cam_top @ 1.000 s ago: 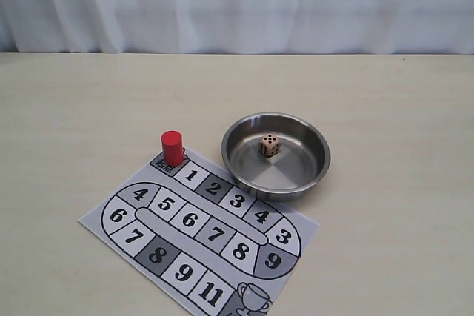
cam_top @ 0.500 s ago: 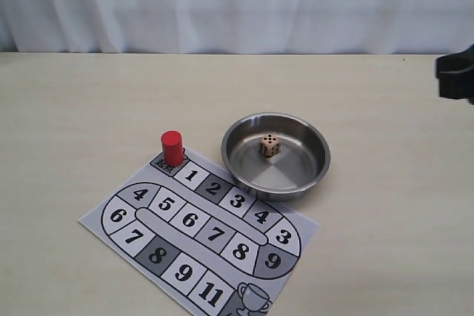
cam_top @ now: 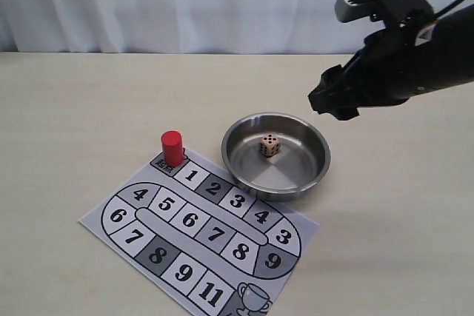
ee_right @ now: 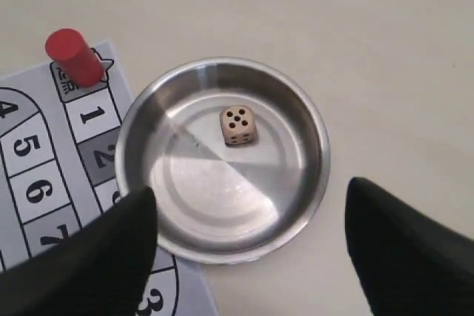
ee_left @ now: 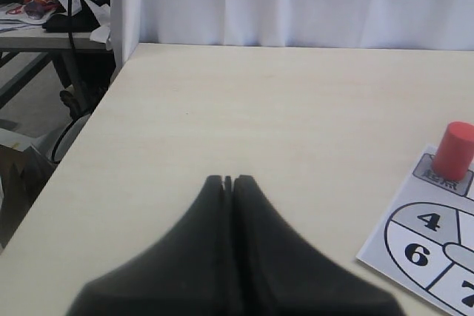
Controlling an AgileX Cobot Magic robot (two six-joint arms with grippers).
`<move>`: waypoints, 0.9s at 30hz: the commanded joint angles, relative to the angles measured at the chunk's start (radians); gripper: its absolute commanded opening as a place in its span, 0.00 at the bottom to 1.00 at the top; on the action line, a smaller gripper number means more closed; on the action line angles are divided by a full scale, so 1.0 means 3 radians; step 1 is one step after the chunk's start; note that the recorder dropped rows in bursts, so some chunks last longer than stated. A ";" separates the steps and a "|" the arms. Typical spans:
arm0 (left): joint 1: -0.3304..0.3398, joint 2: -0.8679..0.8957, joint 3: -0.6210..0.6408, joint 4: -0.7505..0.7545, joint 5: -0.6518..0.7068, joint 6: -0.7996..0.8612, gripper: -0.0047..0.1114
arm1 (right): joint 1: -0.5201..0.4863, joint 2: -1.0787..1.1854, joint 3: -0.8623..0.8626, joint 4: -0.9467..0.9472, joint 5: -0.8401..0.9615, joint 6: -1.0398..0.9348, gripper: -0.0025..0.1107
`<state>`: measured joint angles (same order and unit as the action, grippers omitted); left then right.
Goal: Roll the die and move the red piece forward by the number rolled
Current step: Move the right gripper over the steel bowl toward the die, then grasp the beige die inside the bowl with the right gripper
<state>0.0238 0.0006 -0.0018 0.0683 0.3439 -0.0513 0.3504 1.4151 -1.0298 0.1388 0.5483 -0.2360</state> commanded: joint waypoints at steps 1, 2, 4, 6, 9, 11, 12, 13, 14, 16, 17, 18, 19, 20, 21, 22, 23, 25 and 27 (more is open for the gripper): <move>0.0000 -0.0002 0.0006 -0.0001 -0.0041 -0.0019 0.04 | 0.0007 0.0417 -0.0257 0.0097 0.0103 -0.0011 0.62; 0.0000 -0.0002 0.0006 -0.0001 -0.0041 -0.0019 0.04 | 0.0007 0.0528 -0.0318 0.0097 0.0107 -0.0011 0.62; 0.0000 -0.0002 0.0006 -0.0001 -0.0041 -0.0019 0.04 | 0.0007 0.0725 -0.0434 0.0109 0.0099 -0.0037 0.62; 0.0000 -0.0002 0.0006 -0.0001 -0.0041 -0.0019 0.04 | 0.0007 0.0930 -0.0554 0.0125 0.0099 -0.0040 0.62; 0.0000 -0.0002 0.0006 -0.0001 -0.0041 -0.0019 0.04 | 0.0007 0.1197 -0.0732 0.0205 0.0125 -0.0113 0.62; 0.0000 -0.0002 0.0006 -0.0001 -0.0041 -0.0019 0.04 | 0.0016 0.1372 -0.0840 0.0221 0.0106 -0.0134 0.62; 0.0000 -0.0002 0.0006 -0.0001 -0.0041 -0.0019 0.04 | 0.0025 0.1454 -0.0876 0.0214 0.0095 -0.0134 0.62; 0.0000 -0.0002 0.0006 -0.0001 -0.0041 -0.0019 0.04 | 0.0046 0.1528 -0.0905 0.0206 0.0071 -0.0152 0.62; 0.0000 -0.0002 0.0006 -0.0001 -0.0041 -0.0019 0.04 | 0.0054 0.1586 -0.0924 0.0223 0.0073 -0.0202 0.62; 0.0000 -0.0002 0.0006 -0.0001 -0.0041 -0.0019 0.04 | 0.0108 0.1712 -0.0975 0.0253 0.0073 -0.0327 0.62; 0.0000 -0.0002 0.0006 -0.0001 -0.0041 -0.0019 0.04 | 0.0135 0.1757 -0.0991 0.0261 0.0073 -0.0353 0.62; 0.0000 -0.0002 0.0006 -0.0001 -0.0041 -0.0019 0.04 | 0.0163 0.1805 -0.1000 0.0273 0.0029 -0.0361 0.62; 0.0000 -0.0002 0.0006 -0.0001 -0.0041 -0.0019 0.04 | 0.0182 0.1848 -0.1008 0.0293 -0.0045 -0.0361 0.62; 0.0000 -0.0002 0.0006 -0.0001 -0.0041 -0.0019 0.04 | 0.0199 0.1886 -0.1008 0.0294 -0.0155 -0.0361 0.62; 0.0000 -0.0002 0.0006 -0.0001 -0.0041 -0.0019 0.04 | 0.0198 0.1924 -0.1008 0.0294 -0.0248 -0.0361 0.62; 0.0000 -0.0002 0.0006 -0.0001 -0.0041 -0.0019 0.04 | 0.0207 0.1960 -0.1008 0.0300 -0.0331 -0.0361 0.62; 0.0000 -0.0002 0.0006 -0.0001 -0.0041 -0.0019 0.04 | 0.0207 0.1988 -0.1008 0.0300 -0.0369 -0.0361 0.62; 0.0000 -0.0002 0.0006 -0.0001 -0.0041 -0.0019 0.04 | 0.0207 0.2060 -0.1008 0.0300 -0.0454 -0.0361 0.62; 0.0000 -0.0002 0.0006 -0.0001 -0.0041 -0.0019 0.04 | 0.0207 0.2140 -0.1008 0.0279 -0.0539 -0.0361 0.62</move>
<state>0.0238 0.0006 -0.0018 0.0683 0.3439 -0.0513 0.4109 2.0328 -1.3259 0.2245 0.4323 -0.3320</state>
